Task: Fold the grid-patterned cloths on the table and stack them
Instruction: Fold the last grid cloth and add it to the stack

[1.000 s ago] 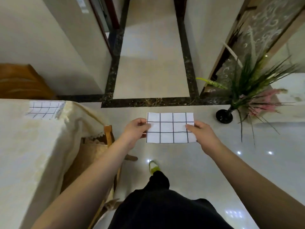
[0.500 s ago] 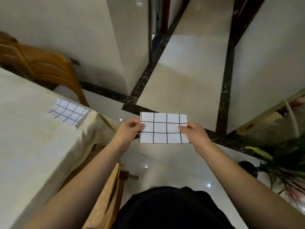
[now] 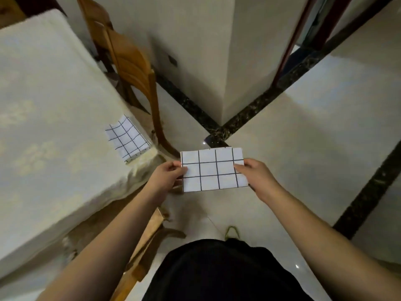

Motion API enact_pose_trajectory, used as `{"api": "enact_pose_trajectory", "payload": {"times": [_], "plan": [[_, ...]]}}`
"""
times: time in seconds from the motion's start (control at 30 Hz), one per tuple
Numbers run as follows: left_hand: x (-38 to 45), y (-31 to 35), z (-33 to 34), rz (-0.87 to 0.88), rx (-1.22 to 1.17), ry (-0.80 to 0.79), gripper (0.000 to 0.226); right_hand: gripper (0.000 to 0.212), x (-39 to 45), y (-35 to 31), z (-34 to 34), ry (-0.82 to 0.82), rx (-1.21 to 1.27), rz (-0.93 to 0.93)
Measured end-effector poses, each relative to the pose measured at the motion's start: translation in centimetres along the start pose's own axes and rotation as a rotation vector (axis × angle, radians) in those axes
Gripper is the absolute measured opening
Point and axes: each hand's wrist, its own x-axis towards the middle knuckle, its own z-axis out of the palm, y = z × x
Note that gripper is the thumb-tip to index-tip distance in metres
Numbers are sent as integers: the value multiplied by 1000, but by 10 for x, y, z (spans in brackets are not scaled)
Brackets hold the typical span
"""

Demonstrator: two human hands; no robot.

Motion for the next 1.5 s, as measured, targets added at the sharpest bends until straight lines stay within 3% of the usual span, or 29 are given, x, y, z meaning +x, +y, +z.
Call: {"api": "enact_pose_trajectory", "payload": {"times": [0.33, 0.57, 0.67, 0.77, 1.07, 1.27, 1.5], "plan": [[14, 11, -31, -25, -198, 321, 13, 9, 102, -65, 52, -366, -225, -38], [43, -7, -84, -78, -361, 511, 5, 17, 178, -97, 150, -494, -473, -119], [55, -6, -95, -110, -503, 550, 7, 9, 197, -118, 187, -542, -560, -150], [67, -8, -102, -127, -603, 568, 11, 15, 216, -137, 217, -583, -653, -177], [95, -11, -105, -192, -637, 778, 6, 23, 253, -168, 292, -807, -759, -223], [121, -6, -88, -240, -772, 947, 7, 32, 286, -180, 347, -969, -964, -408], [154, 13, -77, -313, -919, 1147, 12, 27, 313, -194, 403, -1219, -1097, -623]]}}
